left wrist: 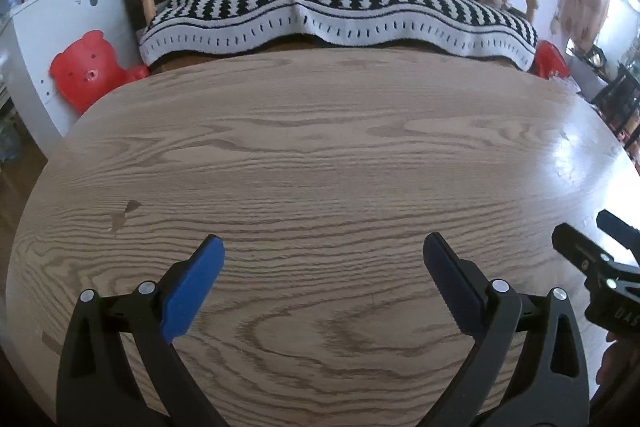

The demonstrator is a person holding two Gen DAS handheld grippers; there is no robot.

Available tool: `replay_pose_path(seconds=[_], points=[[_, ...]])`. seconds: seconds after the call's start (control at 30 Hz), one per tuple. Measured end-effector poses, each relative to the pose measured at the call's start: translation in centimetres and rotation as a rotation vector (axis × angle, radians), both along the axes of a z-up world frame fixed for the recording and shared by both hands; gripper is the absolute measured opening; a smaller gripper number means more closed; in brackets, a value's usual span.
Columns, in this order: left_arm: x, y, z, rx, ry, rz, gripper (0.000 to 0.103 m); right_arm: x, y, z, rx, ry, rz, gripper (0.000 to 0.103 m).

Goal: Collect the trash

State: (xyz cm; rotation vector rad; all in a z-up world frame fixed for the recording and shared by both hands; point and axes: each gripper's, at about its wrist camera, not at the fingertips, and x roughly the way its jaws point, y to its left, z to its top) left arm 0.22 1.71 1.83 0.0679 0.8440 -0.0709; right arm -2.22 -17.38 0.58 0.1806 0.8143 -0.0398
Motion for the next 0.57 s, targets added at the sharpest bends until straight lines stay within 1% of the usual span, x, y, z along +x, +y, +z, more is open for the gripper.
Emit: replay_pose_path(seconds=[0.07,0.13,0.2,0.23,0.37,0.43,0.5,0.57], points=[[-0.1,-0.1,0.0,0.014,0.004,0.02,0.097,0.0,0.0,0.0,0.002,0.001,0.0,0.096],[-0.2,0.0,-0.2,0.015,0.032,0.039,0.097,0.0,0.0,0.0,0.002,0.001,0.001,0.096],[-0.3,0.2,-0.4,-0.005,0.044,0.033,0.097,0.0,0.0,0.0,0.002,0.001,0.001,0.096],[-0.2,0.2,-0.5,0.001,0.047,0.032,0.097,0.0,0.0,-0.1,0.001,0.001,0.0,0.096],[-0.2,0.1,-0.5,0.046,0.0,0.031,0.097,-0.1,-0.1,-0.2,0.0,0.005,-0.002,0.096],[0.0,0.2,-0.6,0.049,0.004,0.016,0.097,0.0,-0.2,-0.2,-0.004,0.009,-0.005,0.096],[0.5,0.5,-0.9,0.045,0.026,-0.006,0.097,0.1,-0.1,-0.3,-0.008,0.016,-0.008,0.096],[0.9,1.1,-1.2,0.043,0.034,0.003,0.097,0.6,-0.3,-0.5,-0.011,0.028,-0.001,0.096]])
